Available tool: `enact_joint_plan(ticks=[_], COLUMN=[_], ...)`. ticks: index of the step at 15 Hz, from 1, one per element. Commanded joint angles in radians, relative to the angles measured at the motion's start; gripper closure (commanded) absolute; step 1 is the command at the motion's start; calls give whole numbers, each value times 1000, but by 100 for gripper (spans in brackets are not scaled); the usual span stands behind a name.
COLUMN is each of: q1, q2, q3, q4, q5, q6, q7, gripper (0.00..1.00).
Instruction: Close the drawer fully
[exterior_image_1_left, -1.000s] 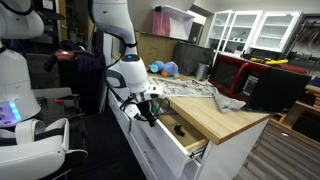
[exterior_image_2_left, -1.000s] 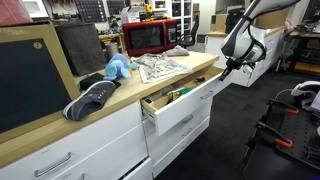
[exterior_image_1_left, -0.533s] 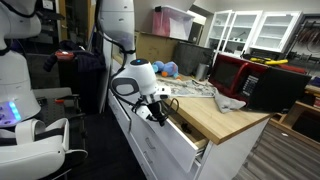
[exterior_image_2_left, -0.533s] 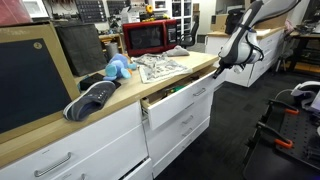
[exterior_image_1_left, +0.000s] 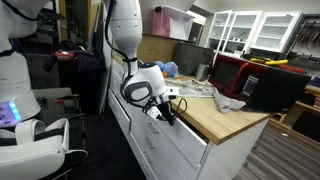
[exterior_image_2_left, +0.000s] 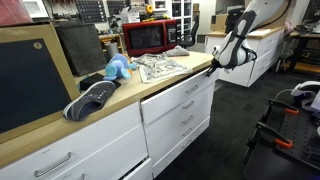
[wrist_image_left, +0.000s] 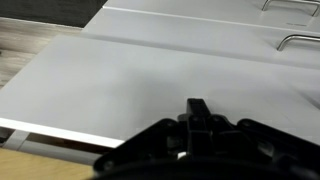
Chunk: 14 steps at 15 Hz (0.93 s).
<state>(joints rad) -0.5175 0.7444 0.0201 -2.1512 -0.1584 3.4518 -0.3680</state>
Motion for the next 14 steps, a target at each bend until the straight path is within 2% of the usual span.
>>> enact_joint_plan(ticks=[1,4,9,10,11,14], q1=[-25,-63,-78,-72,-95,-87], q2=[-23,-95,-292,-342,-394,-545], q3=[10,33,20,14,41,77], q4=[-12,-107,-368,-415,-459,-553], q5=[-88,-162,-225,-224,-238,-197], q6=[9,4,-32,-60,-113,-257], q7=[89,120,134,137,149,176], gripper=[100,100,100,100,100,100])
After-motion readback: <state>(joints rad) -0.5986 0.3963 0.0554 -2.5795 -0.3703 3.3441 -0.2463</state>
